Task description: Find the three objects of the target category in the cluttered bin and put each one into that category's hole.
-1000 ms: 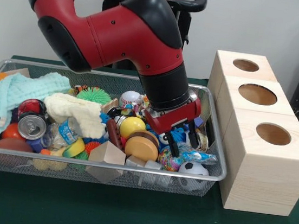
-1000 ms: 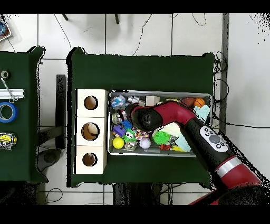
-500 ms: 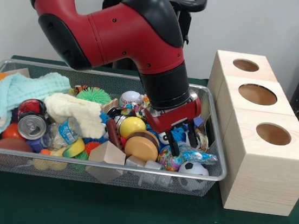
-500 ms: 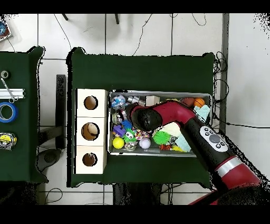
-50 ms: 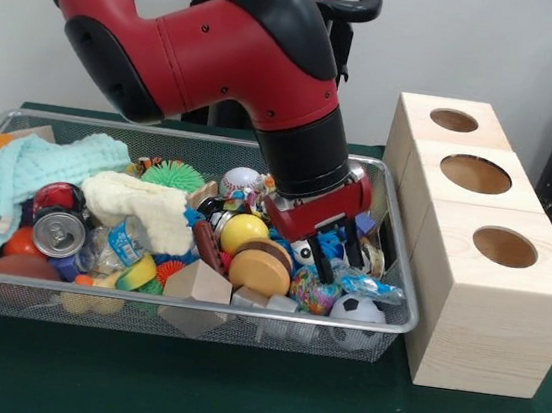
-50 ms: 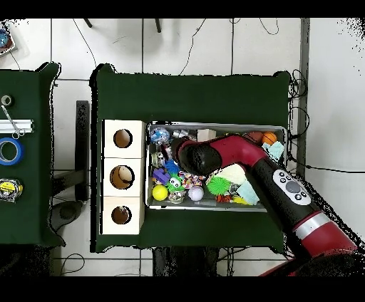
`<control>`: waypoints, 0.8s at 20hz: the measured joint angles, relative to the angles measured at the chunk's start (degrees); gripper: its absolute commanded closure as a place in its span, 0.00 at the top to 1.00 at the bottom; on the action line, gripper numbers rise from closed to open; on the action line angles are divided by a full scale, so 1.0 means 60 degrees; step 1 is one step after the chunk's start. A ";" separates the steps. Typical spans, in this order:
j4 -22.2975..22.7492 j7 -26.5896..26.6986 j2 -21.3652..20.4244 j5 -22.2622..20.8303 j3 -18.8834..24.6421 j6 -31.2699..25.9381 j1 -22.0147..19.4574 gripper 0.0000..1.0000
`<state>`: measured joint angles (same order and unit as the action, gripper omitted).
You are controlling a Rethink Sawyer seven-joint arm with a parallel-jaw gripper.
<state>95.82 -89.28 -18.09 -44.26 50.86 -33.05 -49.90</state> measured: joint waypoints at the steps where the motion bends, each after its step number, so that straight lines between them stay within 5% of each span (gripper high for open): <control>1: 0.0000 0.0000 -0.0025 0.0034 0.0001 0.0000 0.0002 0.00; 16: -0.0147 0.0000 -0.0615 0.1409 0.0001 -0.0304 -0.0012 0.00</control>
<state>94.94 -89.28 -21.78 -35.81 50.86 -34.87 -49.97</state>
